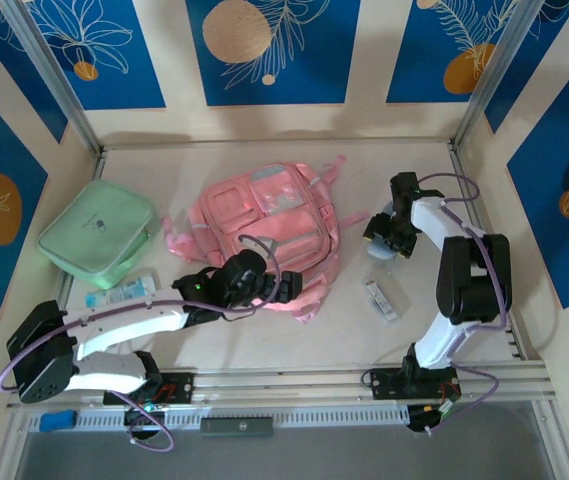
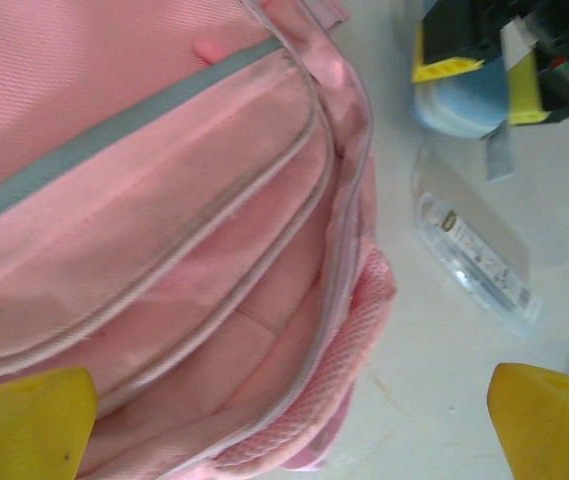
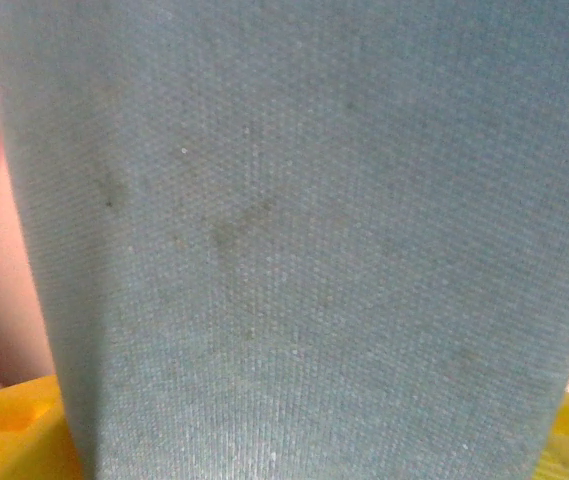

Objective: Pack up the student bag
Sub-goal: Pick up the pencil case from the bottom-center of the table, then open the student bag at the center of the table.

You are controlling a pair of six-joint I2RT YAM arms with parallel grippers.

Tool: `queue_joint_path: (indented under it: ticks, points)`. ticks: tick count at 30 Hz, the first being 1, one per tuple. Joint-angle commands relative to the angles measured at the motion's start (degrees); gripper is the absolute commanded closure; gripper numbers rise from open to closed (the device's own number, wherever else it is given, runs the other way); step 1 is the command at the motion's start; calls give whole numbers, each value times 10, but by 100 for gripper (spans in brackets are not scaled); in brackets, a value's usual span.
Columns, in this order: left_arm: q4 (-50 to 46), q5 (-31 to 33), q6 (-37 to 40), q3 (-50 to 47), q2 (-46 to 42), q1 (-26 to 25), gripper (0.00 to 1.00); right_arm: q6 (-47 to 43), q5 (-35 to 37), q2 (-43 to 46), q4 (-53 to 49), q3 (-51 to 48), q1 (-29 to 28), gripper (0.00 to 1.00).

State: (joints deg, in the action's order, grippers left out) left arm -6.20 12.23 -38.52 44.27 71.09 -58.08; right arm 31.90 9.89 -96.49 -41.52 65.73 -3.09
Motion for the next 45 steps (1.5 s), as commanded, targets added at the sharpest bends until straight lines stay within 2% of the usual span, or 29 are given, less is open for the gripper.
queue_joint_path:
  ticks: [1, 7, 16, 23, 26, 36, 41, 44, 45]
  points:
    - [-78, 34, 113, 47, -9, 19, 1, -1, -34, 57, -21, -17, -15, 23]
    - [-156, 38, 302, 125, 57, 37, 1, 7, -55, 133, -43, -50, -56, 23]
    - [-166, 17, 462, 195, 169, 53, 1, 18, -46, 202, -105, -58, -143, 23]
    - [-150, 26, 516, 219, 223, 60, 1, 24, -63, 233, -121, -68, -170, 23]
    - [-132, 47, 521, 233, 248, 66, 0, 24, -61, 236, -126, -72, -167, 23]
    - [-134, 32, 533, 289, 318, 106, 1, 21, -79, 244, -112, -91, -158, 23]
    - [-158, -11, 525, 318, 320, 146, 21, 18, -83, 247, -115, -88, -154, 23]
    - [-158, -55, 525, 321, 315, 160, 36, 12, -87, 249, -120, -84, -152, 23]
    - [-157, -66, 523, 323, 316, 162, 44, 9, -89, 249, -121, -84, -152, 23]
